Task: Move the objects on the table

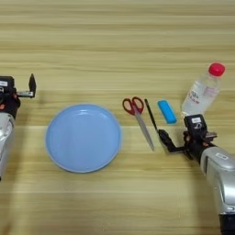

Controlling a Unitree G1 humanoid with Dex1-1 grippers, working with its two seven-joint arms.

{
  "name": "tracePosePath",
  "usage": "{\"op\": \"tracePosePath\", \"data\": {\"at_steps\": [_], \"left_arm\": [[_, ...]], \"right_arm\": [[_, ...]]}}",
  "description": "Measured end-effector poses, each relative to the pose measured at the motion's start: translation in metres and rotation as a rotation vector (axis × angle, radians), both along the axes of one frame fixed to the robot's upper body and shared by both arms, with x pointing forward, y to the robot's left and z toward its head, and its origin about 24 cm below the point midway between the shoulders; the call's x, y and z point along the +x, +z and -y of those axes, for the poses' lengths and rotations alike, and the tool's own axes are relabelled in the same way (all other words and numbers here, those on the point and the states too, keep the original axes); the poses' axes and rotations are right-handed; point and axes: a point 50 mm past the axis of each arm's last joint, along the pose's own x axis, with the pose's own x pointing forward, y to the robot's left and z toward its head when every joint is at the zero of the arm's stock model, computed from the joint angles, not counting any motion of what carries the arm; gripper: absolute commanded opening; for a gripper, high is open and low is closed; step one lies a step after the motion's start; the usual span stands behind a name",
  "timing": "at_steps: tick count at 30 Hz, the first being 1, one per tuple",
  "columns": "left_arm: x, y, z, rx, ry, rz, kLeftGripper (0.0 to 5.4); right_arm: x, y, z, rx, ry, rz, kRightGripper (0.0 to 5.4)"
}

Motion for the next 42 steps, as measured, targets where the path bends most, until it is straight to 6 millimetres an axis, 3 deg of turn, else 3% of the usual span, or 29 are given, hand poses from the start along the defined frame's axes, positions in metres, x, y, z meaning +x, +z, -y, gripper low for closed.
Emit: {"op": "tracePosePath", "data": {"at_steps": [20, 42], "left_arm": [[0.000, 0.000, 0.000, 0.000, 0.000, 0.000, 5.40], [0.000, 0.001, 0.000, 0.000, -0.001, 0.004, 5.40]], "right_arm": [[0.009, -0.004, -0.011, 0.007, 0.044, 0.023, 5.38], [0.035, -0.006, -0.015, -0.010, 0.061, 0.040, 5.38]]}}
